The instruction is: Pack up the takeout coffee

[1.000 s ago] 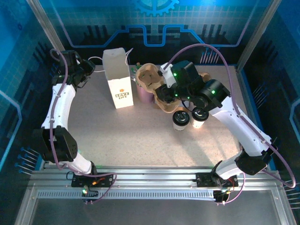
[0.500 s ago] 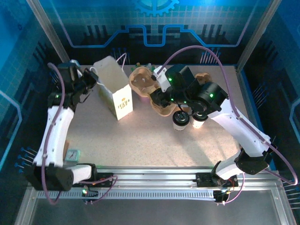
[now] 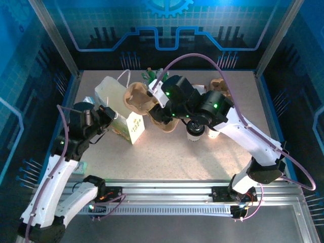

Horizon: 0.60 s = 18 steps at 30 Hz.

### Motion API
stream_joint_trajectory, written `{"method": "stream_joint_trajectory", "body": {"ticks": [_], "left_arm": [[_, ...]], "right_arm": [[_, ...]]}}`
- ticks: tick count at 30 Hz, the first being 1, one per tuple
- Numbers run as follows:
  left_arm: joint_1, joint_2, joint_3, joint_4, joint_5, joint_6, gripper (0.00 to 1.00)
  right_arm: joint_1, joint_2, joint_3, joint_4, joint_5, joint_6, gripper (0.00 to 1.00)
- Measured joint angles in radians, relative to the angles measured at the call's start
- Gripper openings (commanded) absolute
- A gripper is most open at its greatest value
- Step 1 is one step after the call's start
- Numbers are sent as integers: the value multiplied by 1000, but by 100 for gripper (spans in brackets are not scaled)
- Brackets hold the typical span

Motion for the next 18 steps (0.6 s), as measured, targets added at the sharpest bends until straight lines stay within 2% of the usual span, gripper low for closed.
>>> {"method": "stream_joint_trajectory", "body": {"ticks": [3, 4, 6, 10, 12, 15, 18], "left_arm": [[-64, -34, 0, -16, -43, -36, 0], [-81, -41, 0, -21, -58, -44, 3], [-111, -56, 0, -33, -87, -58, 23], [-137, -85, 0, -56, -130, -82, 38], [-143, -107, 0, -69, -145, -89, 49], [-147, -124, 36, -118, -184, -58, 60], [-147, -122, 117, -153, -245, 10, 65]], "right_arm": [[16, 23, 33, -12, 0, -10, 32], [21, 31, 44, -14, -2, -13, 32], [29, 46, 67, -21, -4, -21, 32], [41, 73, 103, -33, -4, -39, 31], [47, 87, 120, -39, -4, -52, 31], [54, 107, 146, -44, -10, -73, 31], [56, 132, 183, -49, -27, -97, 30]]}}
